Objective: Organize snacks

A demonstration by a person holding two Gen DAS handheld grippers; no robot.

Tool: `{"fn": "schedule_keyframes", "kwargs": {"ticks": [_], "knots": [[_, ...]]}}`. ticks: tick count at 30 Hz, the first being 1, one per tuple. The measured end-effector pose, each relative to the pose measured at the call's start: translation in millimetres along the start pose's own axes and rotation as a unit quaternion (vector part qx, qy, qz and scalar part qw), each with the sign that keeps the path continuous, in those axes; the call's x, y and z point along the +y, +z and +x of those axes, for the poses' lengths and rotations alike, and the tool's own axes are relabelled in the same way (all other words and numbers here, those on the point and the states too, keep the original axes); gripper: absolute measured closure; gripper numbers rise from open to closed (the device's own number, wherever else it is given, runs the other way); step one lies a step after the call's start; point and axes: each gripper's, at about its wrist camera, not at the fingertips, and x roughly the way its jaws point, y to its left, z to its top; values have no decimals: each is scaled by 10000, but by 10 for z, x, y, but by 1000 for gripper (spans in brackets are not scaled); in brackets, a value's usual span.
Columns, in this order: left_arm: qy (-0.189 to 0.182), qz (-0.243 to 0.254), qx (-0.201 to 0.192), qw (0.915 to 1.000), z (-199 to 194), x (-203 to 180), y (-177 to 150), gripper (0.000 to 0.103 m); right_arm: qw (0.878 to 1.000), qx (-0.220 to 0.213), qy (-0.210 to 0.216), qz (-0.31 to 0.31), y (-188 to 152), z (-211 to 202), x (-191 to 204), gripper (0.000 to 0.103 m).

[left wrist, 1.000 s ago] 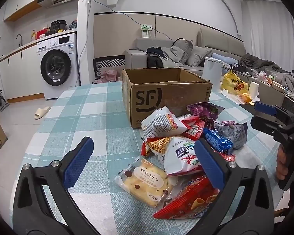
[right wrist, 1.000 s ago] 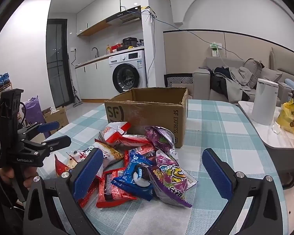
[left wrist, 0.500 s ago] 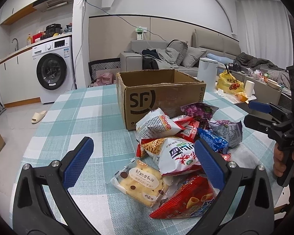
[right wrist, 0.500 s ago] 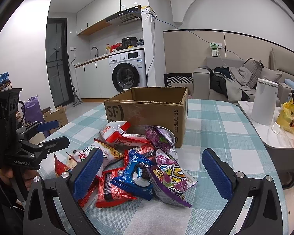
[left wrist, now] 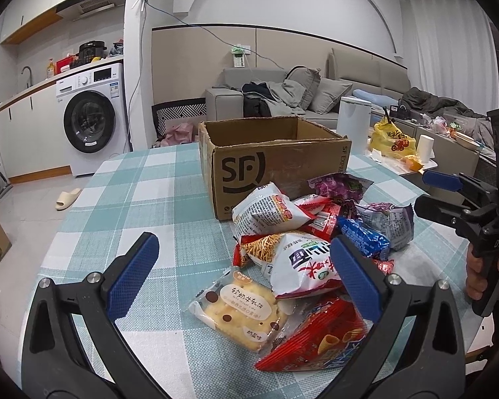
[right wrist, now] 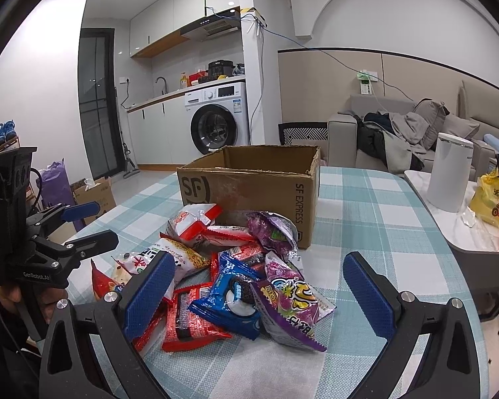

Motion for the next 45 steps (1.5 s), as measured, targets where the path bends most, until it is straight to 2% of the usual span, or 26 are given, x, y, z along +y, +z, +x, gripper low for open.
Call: {"fn": "schedule_keyframes", "kwargs": {"ticks": [27, 35, 45], "knots": [[4, 7, 15, 10000, -10, 26, -21, 0, 10000, 33, -35, -45, 19, 23, 38, 0], [14, -3, 40, 10000, 2, 22, -36, 0, 9997, 213, 75, 61, 19, 68, -8, 0], [24, 24, 54, 10000, 34, 8, -18, 0, 9994, 211, -69, 273, 17, 52, -77, 0]]}}
